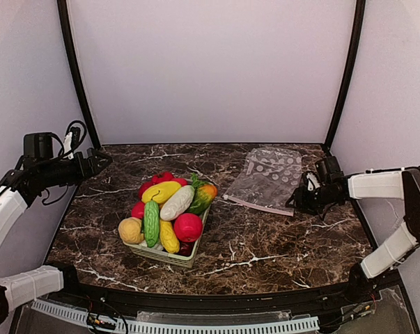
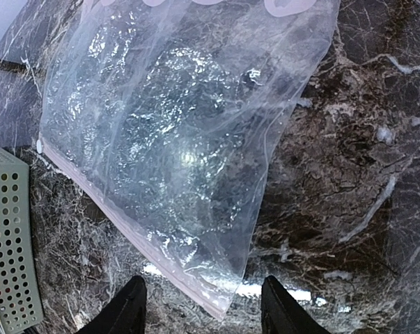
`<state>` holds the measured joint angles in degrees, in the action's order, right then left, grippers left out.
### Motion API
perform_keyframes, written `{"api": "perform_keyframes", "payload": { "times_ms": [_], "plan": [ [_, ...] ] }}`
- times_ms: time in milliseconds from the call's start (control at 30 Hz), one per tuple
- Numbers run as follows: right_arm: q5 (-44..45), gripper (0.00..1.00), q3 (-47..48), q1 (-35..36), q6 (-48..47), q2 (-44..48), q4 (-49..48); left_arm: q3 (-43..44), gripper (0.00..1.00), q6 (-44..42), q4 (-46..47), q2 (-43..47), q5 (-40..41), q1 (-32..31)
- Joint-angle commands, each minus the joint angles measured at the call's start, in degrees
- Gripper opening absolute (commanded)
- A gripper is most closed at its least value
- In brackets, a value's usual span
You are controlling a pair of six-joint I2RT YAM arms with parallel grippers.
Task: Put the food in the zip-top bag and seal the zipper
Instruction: Pick up the zipper food storage bag from the center of the board.
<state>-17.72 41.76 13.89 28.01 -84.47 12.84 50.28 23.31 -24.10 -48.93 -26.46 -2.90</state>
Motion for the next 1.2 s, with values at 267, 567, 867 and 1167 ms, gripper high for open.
{"api": "perform_keyframes", "payload": {
  "times_ms": [267, 567, 867, 1167],
  "plan": [
    [0.88, 0.44, 2.19, 0.59, 2.9, -5.5, -5.46, -1.34, 0.95, -2.98, 0.26, 2.63, -3.04, -0.47],
    [2.92, 0.34, 1.05, 0.59, 4.49, -6.68, -6.94, -1.17, 0.95, -3.27, 1.89, 3.61, -5.59, -0.61],
    [1.98, 0.13, 0.43, 0.61, 5.63, -6.55, -9.32, -0.25, 0.95, -3.35, 2.04, 4.2, -6.59, -1.16],
    [2.03, 0.0, -0.53, 0.56, 6.16, -3.35, -9.28, 0.61, 0.95, -3.04, 2.12, 4.5, -6.23, -2.52]
  ]
}}
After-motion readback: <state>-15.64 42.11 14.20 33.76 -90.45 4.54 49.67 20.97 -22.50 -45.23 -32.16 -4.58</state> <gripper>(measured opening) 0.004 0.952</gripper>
